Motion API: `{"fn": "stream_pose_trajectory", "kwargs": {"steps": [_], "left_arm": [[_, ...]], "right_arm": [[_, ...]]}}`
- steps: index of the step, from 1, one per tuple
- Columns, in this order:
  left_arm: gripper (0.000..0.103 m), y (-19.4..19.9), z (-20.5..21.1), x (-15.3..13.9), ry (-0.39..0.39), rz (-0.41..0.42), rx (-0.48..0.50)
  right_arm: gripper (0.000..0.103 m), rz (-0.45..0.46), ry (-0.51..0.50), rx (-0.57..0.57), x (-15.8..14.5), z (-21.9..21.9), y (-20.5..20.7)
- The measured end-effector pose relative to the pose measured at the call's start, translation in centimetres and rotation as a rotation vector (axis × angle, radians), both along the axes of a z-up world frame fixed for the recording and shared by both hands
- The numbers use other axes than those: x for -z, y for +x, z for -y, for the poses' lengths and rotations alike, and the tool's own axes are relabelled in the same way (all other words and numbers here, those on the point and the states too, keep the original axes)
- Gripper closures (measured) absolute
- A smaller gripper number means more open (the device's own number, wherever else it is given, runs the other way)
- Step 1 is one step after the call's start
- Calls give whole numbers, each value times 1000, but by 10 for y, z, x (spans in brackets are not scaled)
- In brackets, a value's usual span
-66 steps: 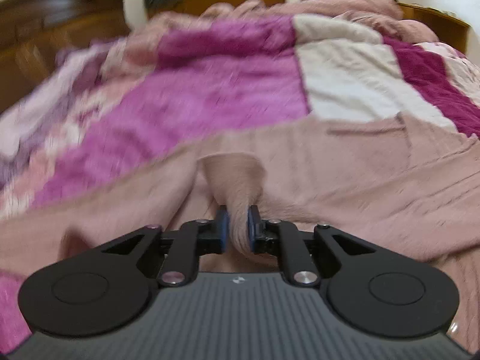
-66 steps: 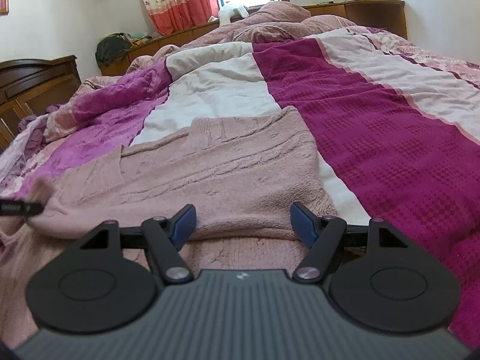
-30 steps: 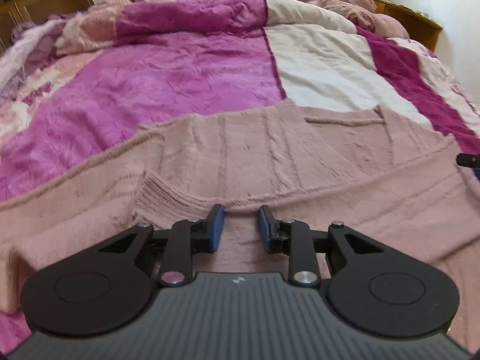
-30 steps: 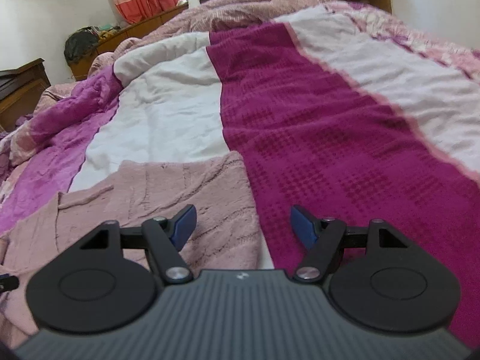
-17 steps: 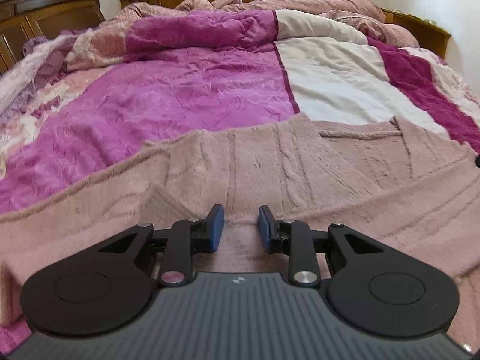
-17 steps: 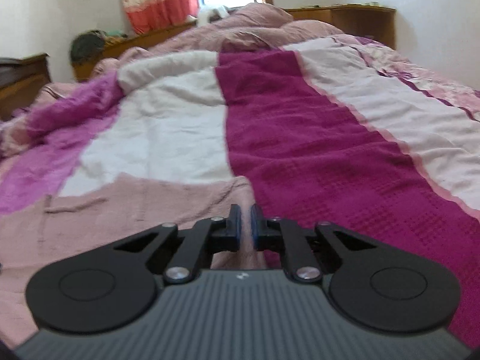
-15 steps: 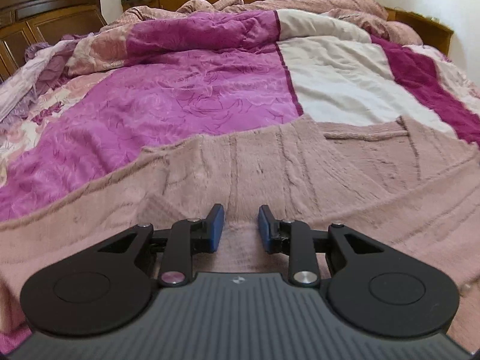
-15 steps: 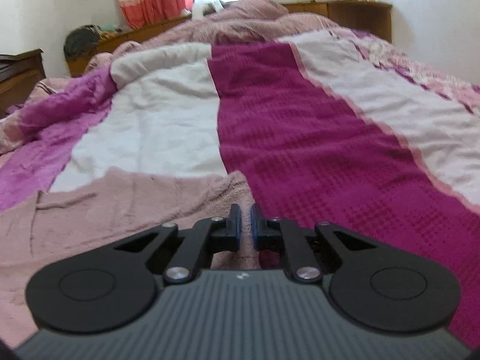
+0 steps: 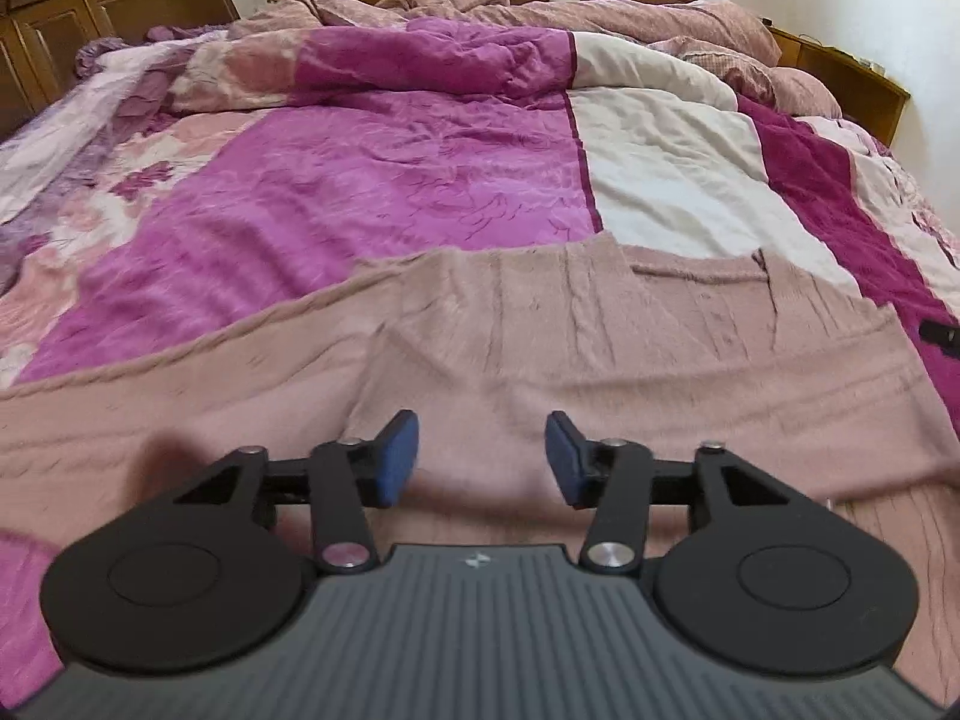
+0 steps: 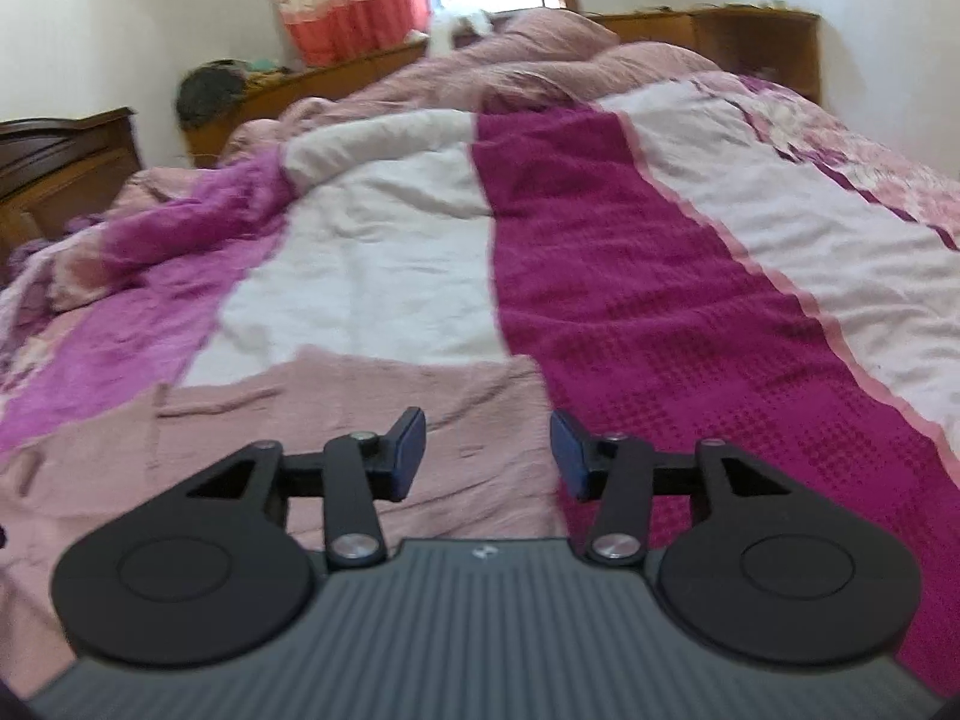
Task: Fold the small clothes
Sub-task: 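Open the left tool and move it to the other sleeve cuff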
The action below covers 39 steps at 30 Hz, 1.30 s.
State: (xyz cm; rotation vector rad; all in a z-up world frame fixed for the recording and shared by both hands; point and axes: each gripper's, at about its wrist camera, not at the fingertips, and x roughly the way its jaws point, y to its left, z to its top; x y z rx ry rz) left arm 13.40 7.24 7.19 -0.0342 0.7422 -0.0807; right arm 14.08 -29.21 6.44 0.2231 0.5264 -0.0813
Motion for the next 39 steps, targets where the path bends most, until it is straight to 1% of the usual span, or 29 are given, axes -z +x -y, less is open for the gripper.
{"fn": "stream_pose_trajectory", "kwargs": {"steps": [4,6,8,11,15,18,21,22,23,24,29,31,34,39], "left_arm": [[45,-19,-7,6,-10,-18,-19],[44,-20,-12,13,-19,-41,-58],[44,-22,-17,16,-43,-52,-93],[45,-31,-23,15,-85,-46,-109],[44,-48,-29,8,-70,-29,-116],[44,-63,-42,2,-58,-13,-148],[44,-76,-63,-4,-82,-6,-208],[43,-79,-71,-5,-96,-4,-229],[41,-82,-80,-6,-113,-4,-254],[39,-85,-89,-6,-130,-4,-286],[37,-97,-132,-2,-195,-11,-449],[37,-100,-146,-2,-218,-15,-495],[37,-99,-158,-2,-220,-18,-536],[37,-94,-167,0,-214,-28,-564]], "right_arm": [[54,-8,-13,-61,-7,-17,-19],[54,-27,-10,-80,-7,-26,-28],[54,-41,-9,-90,-4,-32,-37],[54,-60,-8,-104,1,-41,-49],[54,-75,14,-99,5,-45,-63],[54,-79,39,-90,6,-46,-73],[54,-90,54,-92,7,-50,-80],[50,-94,56,-93,7,-52,-82],[44,-95,57,-96,7,-54,-85],[43,-95,59,-101,8,-56,-88],[43,-105,63,-136,11,-71,-101],[43,-110,57,-147,13,-76,-106],[42,-125,57,-152,18,-82,-109],[43,-139,43,-145,25,-87,-110]]}}
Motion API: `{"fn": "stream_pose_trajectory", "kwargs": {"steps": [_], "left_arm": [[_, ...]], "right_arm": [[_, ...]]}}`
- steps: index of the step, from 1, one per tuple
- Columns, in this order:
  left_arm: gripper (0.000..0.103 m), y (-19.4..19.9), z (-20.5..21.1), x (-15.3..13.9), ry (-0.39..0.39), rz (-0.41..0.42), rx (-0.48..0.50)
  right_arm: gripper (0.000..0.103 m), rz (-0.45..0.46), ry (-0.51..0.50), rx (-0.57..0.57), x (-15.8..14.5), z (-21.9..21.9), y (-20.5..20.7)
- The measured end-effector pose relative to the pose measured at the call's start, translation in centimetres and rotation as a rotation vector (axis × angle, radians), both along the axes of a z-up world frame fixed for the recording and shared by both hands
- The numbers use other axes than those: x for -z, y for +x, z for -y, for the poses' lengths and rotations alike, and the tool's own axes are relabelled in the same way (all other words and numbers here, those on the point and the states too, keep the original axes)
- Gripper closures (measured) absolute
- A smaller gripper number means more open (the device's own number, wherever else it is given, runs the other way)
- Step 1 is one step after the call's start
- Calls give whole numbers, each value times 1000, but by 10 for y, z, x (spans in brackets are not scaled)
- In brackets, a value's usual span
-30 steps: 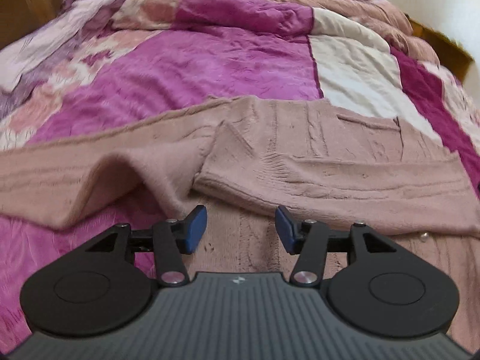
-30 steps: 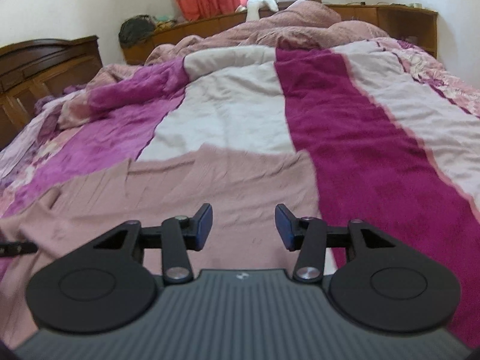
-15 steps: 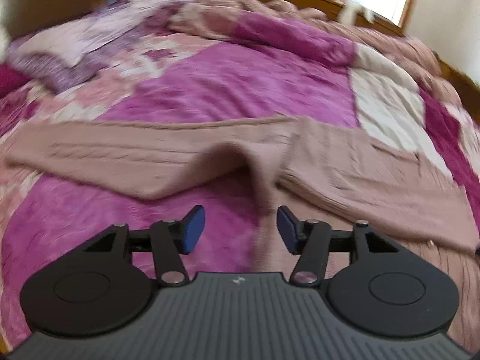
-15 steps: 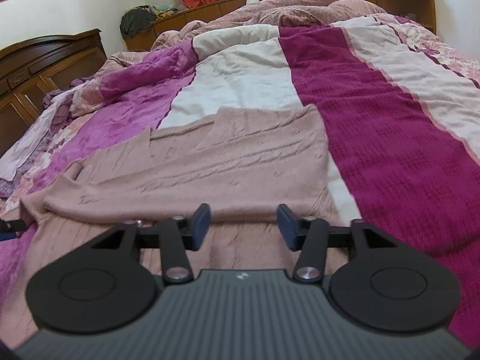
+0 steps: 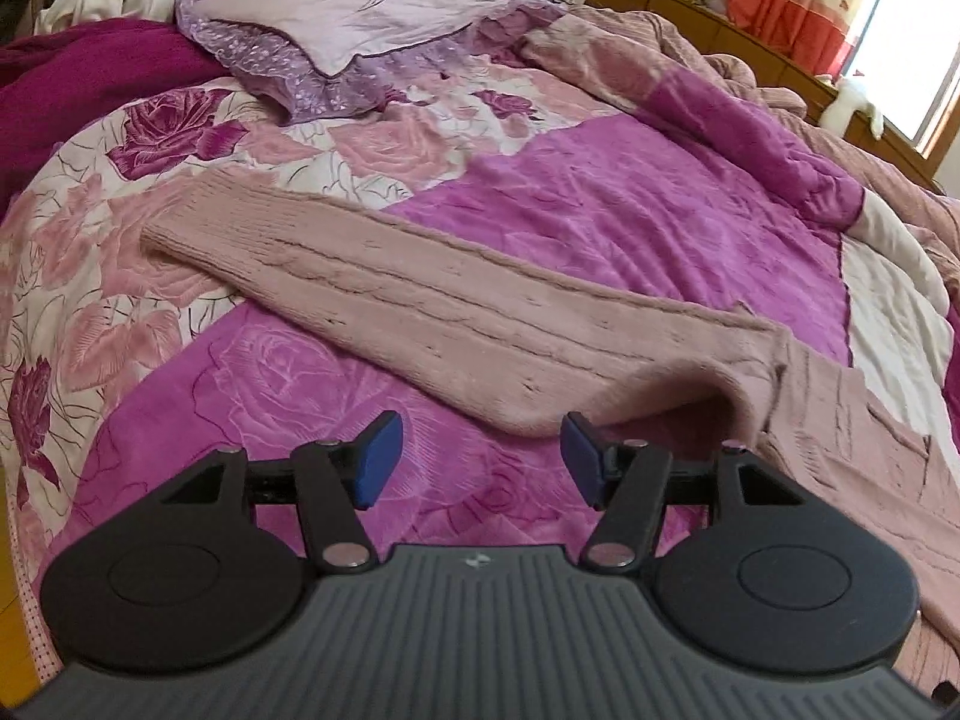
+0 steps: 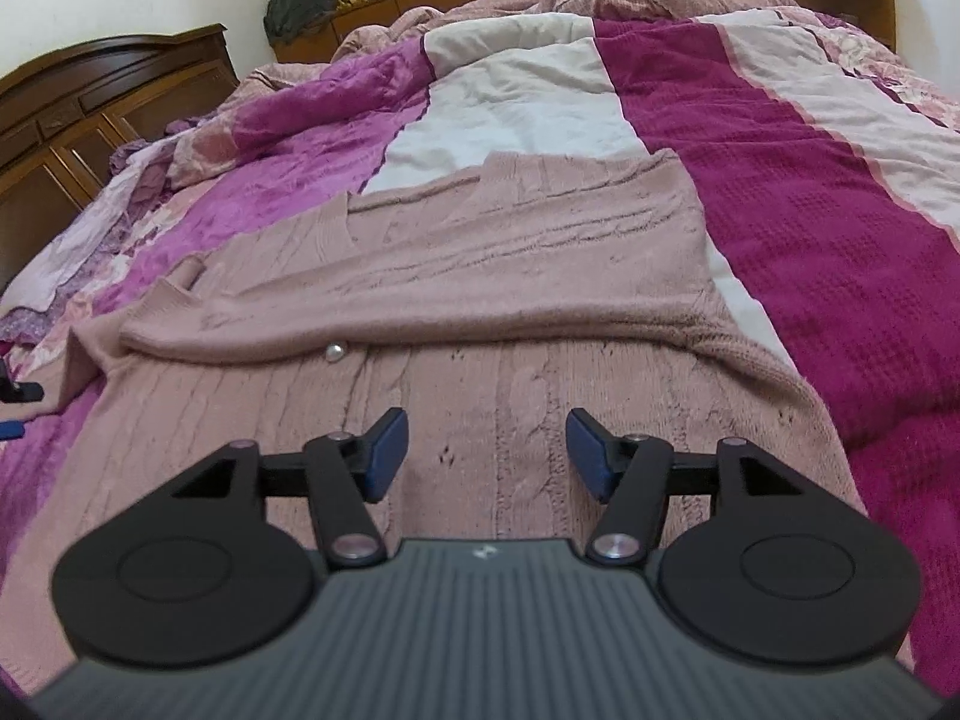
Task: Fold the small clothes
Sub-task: 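Open the left tool and move it to the other sleeve cuff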
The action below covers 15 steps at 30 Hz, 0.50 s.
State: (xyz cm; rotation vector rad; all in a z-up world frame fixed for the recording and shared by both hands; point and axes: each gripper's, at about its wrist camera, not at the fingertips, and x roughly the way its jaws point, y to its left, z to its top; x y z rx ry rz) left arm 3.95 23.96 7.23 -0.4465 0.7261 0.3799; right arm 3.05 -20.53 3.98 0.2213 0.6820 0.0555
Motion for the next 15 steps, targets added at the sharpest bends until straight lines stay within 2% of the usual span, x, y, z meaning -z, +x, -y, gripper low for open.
{"fn": "stream_pose_trajectory", "kwargs": {"steps": [11,15], "left_arm": [[37,18,-12,16,-28,-28,-19],[37,20,-18,19,-63,3,-43]], "right_arm": [[43,-10,-51,8,12,-6,0],[42,-6,-57,10,15,-7,-1]]}}
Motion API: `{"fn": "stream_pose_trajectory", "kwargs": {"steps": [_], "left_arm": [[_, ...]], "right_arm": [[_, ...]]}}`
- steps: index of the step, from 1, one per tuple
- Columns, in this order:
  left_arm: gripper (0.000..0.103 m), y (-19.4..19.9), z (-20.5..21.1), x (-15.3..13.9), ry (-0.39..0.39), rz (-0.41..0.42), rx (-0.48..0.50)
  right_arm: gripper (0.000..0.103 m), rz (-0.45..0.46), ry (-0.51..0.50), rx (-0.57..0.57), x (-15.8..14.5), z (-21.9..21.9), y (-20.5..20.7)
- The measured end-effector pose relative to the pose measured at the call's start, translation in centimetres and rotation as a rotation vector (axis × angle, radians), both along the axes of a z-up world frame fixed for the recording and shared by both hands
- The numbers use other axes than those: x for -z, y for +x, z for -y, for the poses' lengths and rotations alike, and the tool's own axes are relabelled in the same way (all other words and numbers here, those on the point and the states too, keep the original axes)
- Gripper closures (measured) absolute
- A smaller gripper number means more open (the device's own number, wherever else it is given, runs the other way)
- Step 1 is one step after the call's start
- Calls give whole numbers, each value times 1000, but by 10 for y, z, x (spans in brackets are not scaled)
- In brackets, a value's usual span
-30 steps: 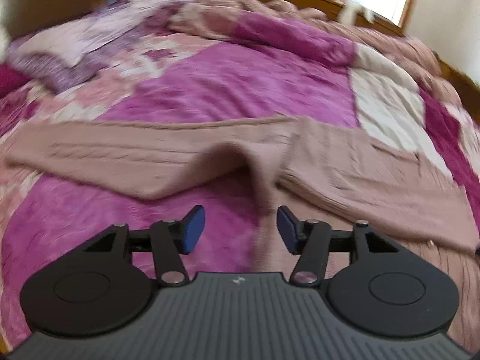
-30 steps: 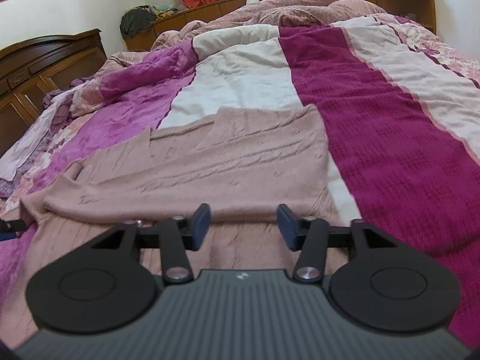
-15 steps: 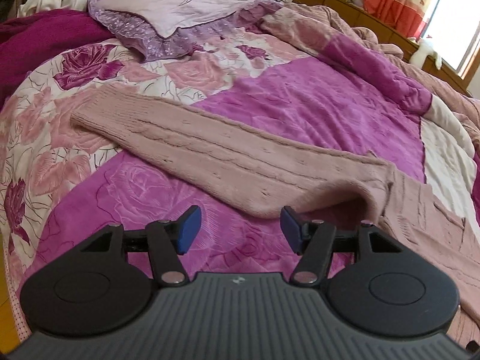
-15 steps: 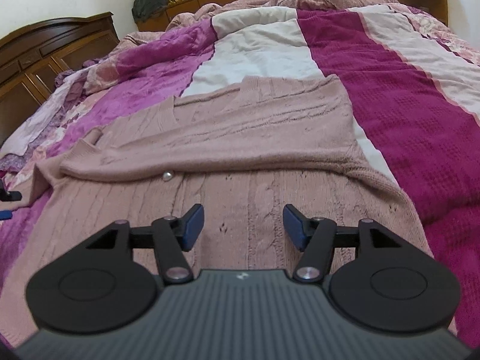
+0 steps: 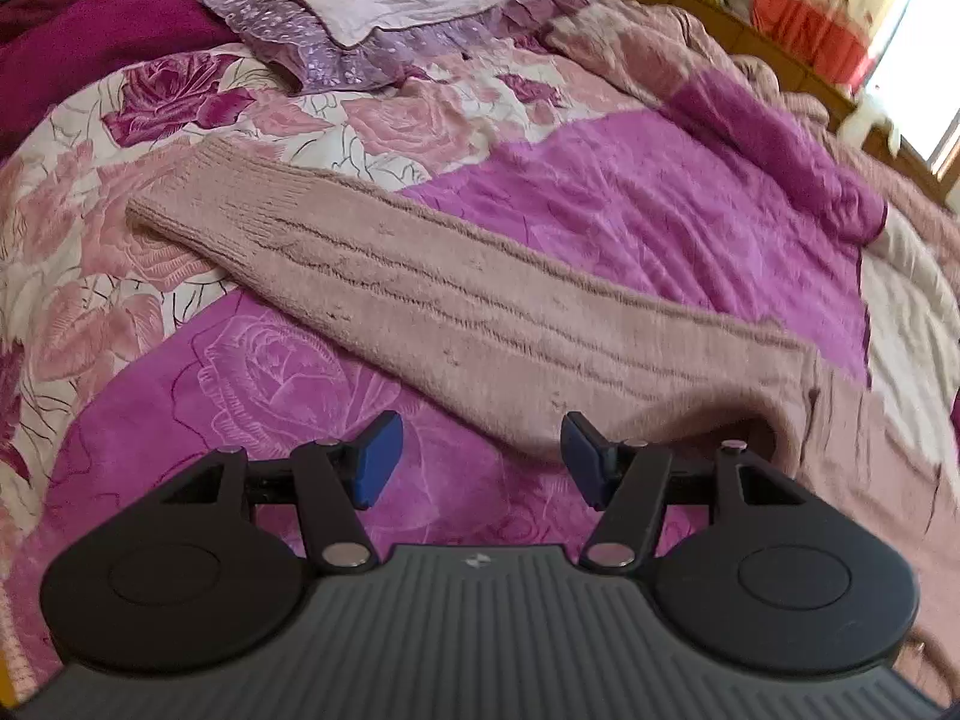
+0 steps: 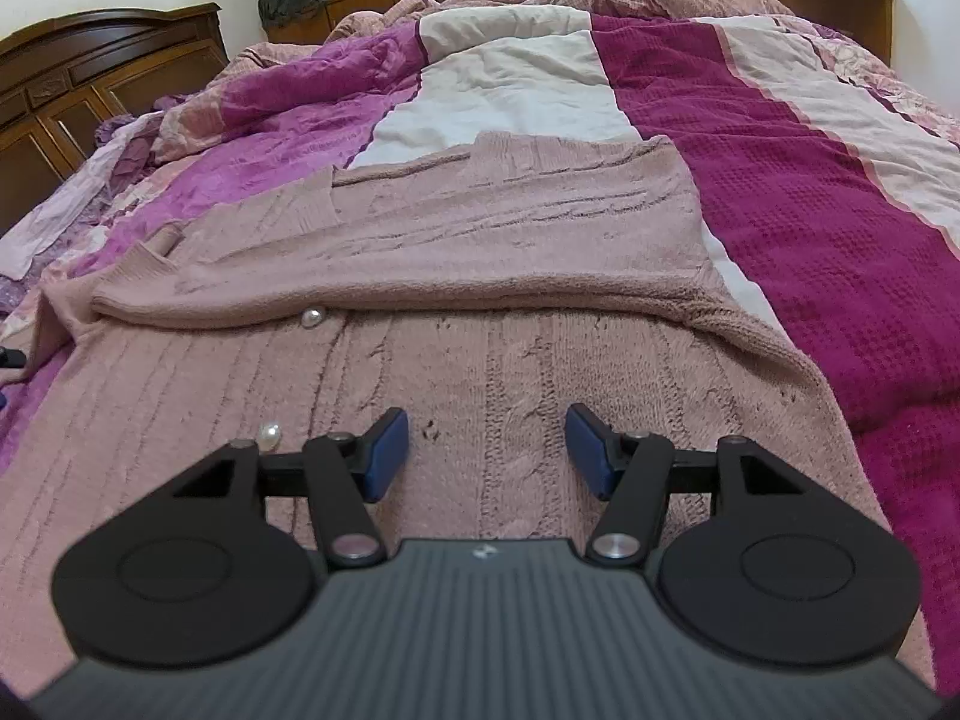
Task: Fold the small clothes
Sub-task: 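Open the left tool and move it to the other sleeve cuff, then close the left tool on the sleeve cuff and lift it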
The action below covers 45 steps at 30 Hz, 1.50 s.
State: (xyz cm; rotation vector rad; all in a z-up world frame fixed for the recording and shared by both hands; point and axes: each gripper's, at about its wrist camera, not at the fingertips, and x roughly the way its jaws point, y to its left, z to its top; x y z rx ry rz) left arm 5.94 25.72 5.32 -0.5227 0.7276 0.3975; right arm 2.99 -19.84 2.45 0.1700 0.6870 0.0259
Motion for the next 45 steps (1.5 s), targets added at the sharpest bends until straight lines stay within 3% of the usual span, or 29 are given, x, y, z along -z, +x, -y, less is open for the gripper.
{"fn": "stream_pose_trajectory", "kwargs": {"steps": [6,10,18,22,24,28,32,34,39,45], "left_arm": [[37,7,-19,6,-126,73,-70],[37,21,-27,13,-194,72,-119],[37,35,-28,13,-189,84,-138],[43,52,-27,13,-110,89,-92],[85,59,-27,7,-33,86,-61],[90,53,-40,-8,-19,157,-69],[90,37,-45,-33,129,210,-127],[90,30,-49,-41,149,225,-133],[90,25,-39,-53,185,244,-73],[90,24,1,-78,248,308,27]], "right_arm": [[41,7,-3,2,1,-1,-1],[41,11,1,4,2,-1,-2],[41,13,-2,5,2,0,-2],[39,13,-10,2,2,-2,-2],[39,14,-7,4,2,-3,-2],[39,15,8,6,2,-1,-2],[39,15,-3,5,3,-2,-1],[39,16,-4,6,3,-2,-1],[38,17,-2,8,3,-2,-1],[38,29,33,16,-6,4,-2]]}}
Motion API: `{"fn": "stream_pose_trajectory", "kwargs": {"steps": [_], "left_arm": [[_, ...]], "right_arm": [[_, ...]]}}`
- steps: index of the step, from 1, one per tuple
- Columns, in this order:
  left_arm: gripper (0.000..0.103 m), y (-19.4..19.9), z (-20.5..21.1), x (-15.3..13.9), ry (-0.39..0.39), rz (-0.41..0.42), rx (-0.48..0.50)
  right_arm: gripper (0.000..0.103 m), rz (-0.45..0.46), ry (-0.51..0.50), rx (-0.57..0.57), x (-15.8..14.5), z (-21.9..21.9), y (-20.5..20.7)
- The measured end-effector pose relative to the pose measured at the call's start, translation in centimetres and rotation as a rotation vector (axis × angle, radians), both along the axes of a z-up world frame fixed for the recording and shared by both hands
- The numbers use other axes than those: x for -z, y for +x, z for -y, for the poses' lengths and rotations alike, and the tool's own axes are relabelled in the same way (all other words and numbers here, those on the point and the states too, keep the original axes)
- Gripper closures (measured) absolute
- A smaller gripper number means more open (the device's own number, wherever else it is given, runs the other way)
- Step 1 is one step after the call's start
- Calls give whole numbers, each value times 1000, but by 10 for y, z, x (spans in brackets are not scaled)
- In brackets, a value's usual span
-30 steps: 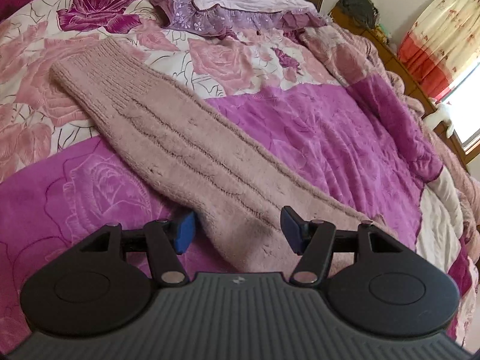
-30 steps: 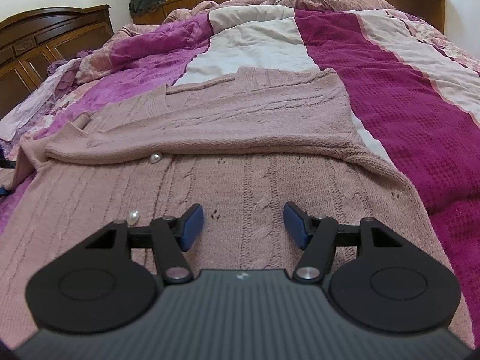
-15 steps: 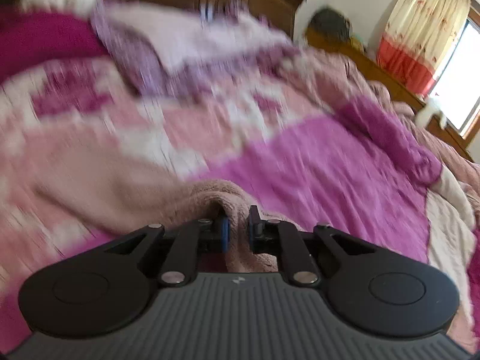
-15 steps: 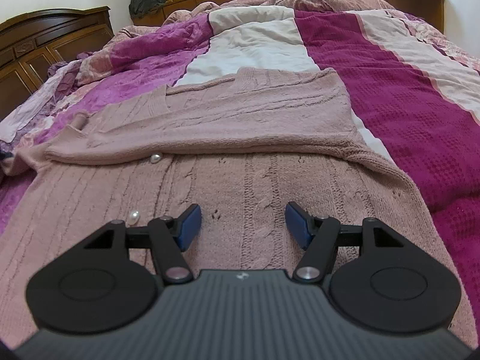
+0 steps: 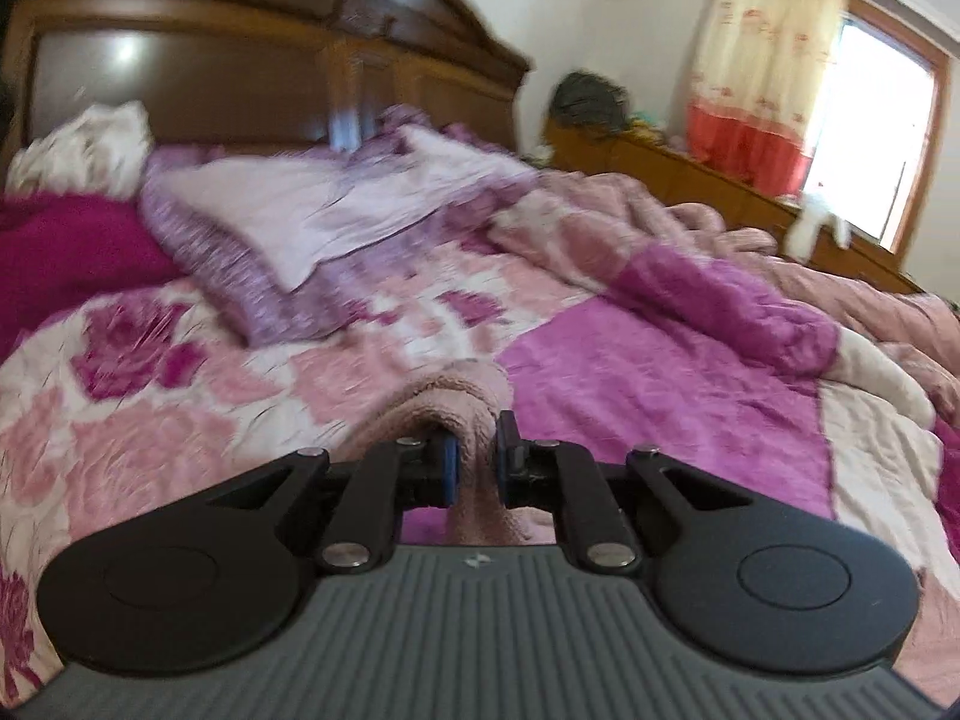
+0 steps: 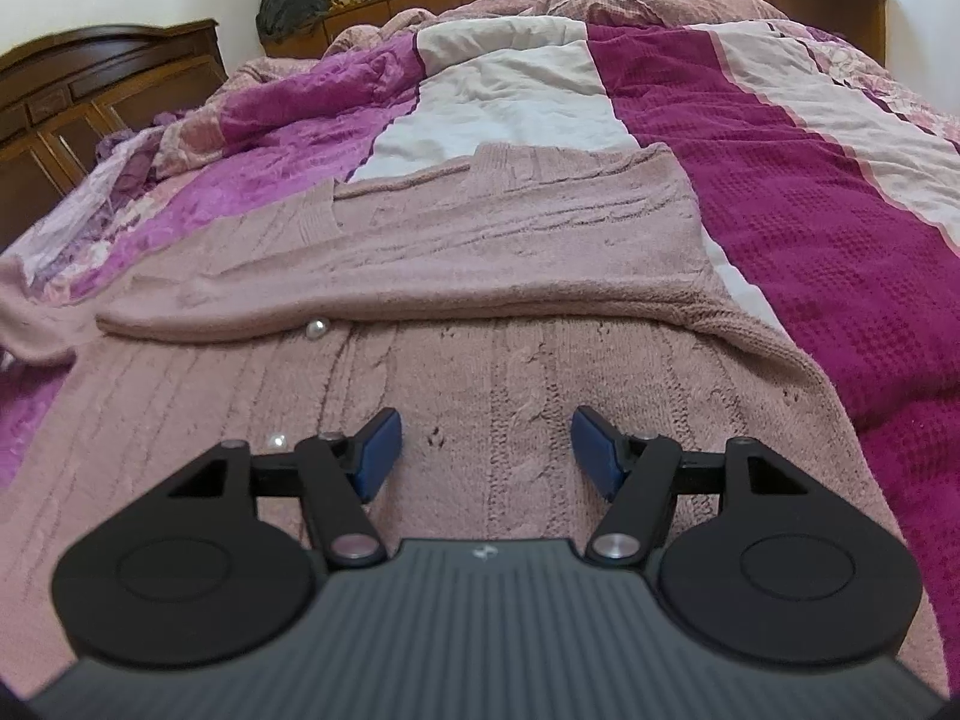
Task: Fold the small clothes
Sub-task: 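Close the left tool on the sleeve cuff and lift it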
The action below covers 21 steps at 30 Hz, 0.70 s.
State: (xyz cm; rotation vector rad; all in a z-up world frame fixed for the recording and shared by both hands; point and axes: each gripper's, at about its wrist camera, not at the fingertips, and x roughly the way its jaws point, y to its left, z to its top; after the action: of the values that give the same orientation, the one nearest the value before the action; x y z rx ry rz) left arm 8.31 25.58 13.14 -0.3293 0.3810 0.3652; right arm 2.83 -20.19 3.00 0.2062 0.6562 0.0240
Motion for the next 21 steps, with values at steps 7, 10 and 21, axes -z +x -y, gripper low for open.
{"fn": "stream_pose_trajectory", "kwargs": {"steps": [7,10,21], "left_arm": [[90,-3,66,-42,101,89,146],[90,-3,90,-56,84,126,199],[90,18,197,-66,18,150,373]], "right_arm": [[38,31,23,27,-10,9,-4],[38,41,36,36,-12,13,-5],[38,51,75,56,-10,19,-10]]}}
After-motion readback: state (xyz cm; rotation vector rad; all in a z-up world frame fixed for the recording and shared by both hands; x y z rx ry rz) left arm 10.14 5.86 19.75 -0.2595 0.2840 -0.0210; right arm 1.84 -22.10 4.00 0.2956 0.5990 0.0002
